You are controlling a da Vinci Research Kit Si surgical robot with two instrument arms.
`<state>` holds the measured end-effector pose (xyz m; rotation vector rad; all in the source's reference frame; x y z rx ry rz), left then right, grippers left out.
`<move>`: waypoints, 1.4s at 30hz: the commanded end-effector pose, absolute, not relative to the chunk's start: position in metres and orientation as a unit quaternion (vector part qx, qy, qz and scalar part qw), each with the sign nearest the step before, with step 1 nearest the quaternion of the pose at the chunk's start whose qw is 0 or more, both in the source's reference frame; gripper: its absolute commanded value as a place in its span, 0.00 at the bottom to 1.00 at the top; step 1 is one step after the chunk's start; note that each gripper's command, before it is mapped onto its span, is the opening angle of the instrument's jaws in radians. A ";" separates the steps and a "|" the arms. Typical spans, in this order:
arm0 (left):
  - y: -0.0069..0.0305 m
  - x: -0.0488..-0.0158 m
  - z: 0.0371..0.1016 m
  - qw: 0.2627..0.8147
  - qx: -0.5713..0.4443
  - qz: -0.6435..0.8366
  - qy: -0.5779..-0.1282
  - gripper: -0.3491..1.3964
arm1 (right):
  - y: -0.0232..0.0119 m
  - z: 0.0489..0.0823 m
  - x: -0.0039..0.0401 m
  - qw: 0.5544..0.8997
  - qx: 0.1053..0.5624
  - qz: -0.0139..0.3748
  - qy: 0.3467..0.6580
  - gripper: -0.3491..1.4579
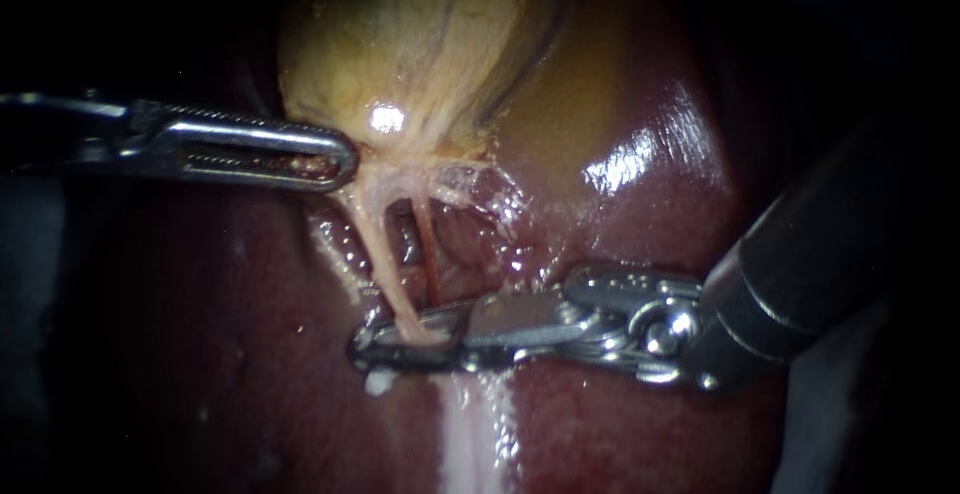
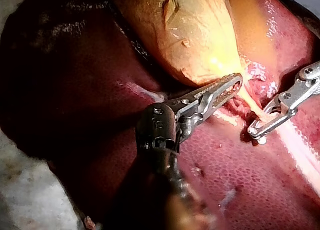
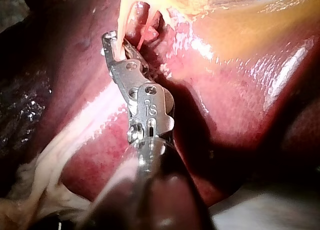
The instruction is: Going back second clip left tube
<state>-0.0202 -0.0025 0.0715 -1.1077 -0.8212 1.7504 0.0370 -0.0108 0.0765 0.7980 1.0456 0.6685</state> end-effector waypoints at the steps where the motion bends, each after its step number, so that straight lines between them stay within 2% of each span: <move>1: -0.0025 -0.0202 0.0714 0.441 -0.446 0.705 -0.331 0.00 | -0.0108 0.0765 0.0370 0.740 0.364 0.305 0.476 0.00; 8: -0.0025 -0.0202 0.0714 0.441 -0.446 0.705 -0.331 0.00 | -0.0108 0.0766 0.0371 0.740 0.369 0.300 0.475 0.00; 9: -0.0025 -0.0202 0.0714 0.441 -0.446 0.705 -0.331 0.00 | -0.0108 0.0766 0.0371 0.739 0.373 0.298 0.476 0.06; 12: -0.0025 -0.0201 0.0714 0.441 -0.446 0.705 -0.331 0.00 | -0.0105 0.0764 0.0372 0.740 0.368 0.284 0.487 0.37; 14: -0.0025 -0.0201 0.0714 0.441 -0.446 0.705 -0.331 0.00 | -0.0102 0.0762 0.0374 0.742 0.362 0.274 0.493 0.43; 21: -0.0026 -0.0201 0.0714 0.441 -0.446 0.705 -0.331 0.00 | -0.0096 0.0759 0.0373 0.751 0.331 0.257 0.510 0.47; 30: -0.0026 -0.0200 0.0713 0.441 -0.446 0.705 -0.331 0.00 | -0.0092 0.0756 0.0368 0.754 0.324 0.250 0.513 0.47; 42: -0.0026 -0.0200 0.0713 0.441 -0.446 0.705 -0.331 0.00 | -0.0075 0.0730 0.0324 0.757 0.319 0.226 0.523 0.47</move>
